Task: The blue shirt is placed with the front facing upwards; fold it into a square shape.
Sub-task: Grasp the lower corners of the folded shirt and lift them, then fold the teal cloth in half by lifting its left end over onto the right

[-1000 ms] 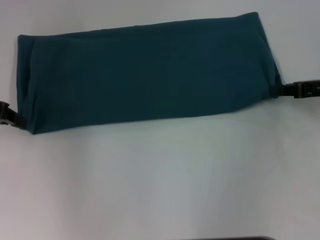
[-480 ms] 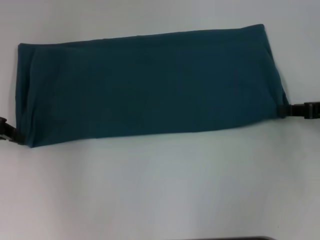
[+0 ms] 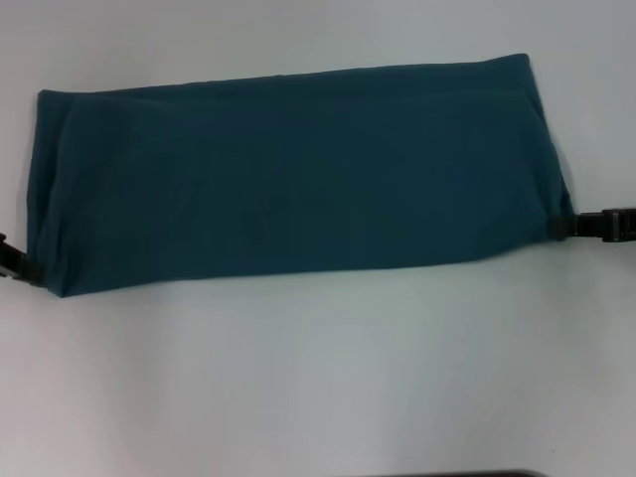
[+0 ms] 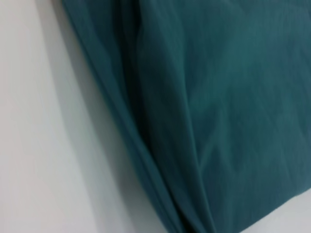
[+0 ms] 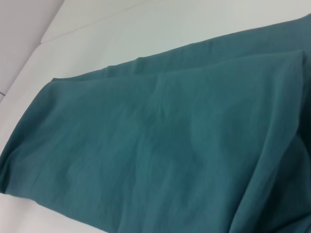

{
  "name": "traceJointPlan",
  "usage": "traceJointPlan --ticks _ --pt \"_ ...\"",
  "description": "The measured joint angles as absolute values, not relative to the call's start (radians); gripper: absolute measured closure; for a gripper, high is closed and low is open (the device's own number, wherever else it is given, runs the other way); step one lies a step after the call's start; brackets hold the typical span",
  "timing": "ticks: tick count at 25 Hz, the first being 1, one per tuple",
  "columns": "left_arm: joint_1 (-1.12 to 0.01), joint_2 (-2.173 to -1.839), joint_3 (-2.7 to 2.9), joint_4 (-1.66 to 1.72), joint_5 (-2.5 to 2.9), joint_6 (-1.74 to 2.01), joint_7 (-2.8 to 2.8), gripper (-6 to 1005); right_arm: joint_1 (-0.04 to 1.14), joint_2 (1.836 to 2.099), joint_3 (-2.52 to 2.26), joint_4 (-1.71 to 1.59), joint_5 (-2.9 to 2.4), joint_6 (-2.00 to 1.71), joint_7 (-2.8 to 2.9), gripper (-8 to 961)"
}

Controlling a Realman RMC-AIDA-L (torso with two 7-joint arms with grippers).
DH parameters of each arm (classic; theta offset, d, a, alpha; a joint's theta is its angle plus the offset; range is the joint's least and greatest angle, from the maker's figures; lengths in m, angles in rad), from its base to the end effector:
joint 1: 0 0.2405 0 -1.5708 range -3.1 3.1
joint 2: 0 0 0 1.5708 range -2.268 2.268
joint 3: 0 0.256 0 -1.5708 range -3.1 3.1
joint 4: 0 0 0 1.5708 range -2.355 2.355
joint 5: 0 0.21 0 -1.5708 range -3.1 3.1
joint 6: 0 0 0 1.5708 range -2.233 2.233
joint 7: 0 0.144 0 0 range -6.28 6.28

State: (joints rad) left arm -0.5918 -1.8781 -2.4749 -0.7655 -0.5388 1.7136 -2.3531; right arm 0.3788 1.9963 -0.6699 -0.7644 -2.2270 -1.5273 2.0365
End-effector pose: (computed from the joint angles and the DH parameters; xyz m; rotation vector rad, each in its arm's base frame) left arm -0.3279 0.3217 0.0853 -2.3349 -1.8193 0.1507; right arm 0.3461 0.2916 0.0425 -2.3589 1.5805 0.3800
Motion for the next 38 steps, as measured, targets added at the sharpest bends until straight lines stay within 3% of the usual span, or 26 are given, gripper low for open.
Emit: traceJointPlan --ticks 3,13,15,19,26,29,30,38 --pt "-0.592 -1.876 -2.486 -0.765 -0.538 1.710 -2.353 987 0.387 1.996 -0.673 -0.760 -2.228 -1.528 2.040 923" --pt "-0.607 -1.851 -2.489 -0.724 -0.537 1.707 -2.370 933 0.410 1.991 -0.666 -0.749 -2.230 -1.526 2.050 785" --pt "-0.608 -1.850 -2.488 -0.721 -0.537 1.706 -2.372 922 0.412 1.991 -0.666 -0.749 -2.230 -1.524 2.050 721" --pt "-0.606 -1.849 -2.490 -0.724 -0.537 1.706 -2.375 787 0.416 1.989 -0.666 -0.749 -2.230 -1.519 2.050 594" --pt "-0.604 -1.837 -2.520 -0.757 -0.537 1.700 -2.380 500 0.429 1.981 -0.651 -0.755 -2.228 -1.514 2.044 262" --pt "-0.614 -1.825 -2.547 -0.777 -0.537 1.697 -2.383 286 0.445 1.972 -0.631 -0.749 -2.225 -1.513 2.041 146" --pt "-0.622 -1.822 -2.552 -0.782 -0.537 1.695 -2.386 267 0.452 1.969 -0.626 -0.746 -2.225 -1.513 2.041 108" --pt "-0.681 -1.817 -2.530 -0.784 -0.521 1.639 -2.438 119 0.520 1.956 -0.621 -0.733 -2.230 -1.515 2.051 38"
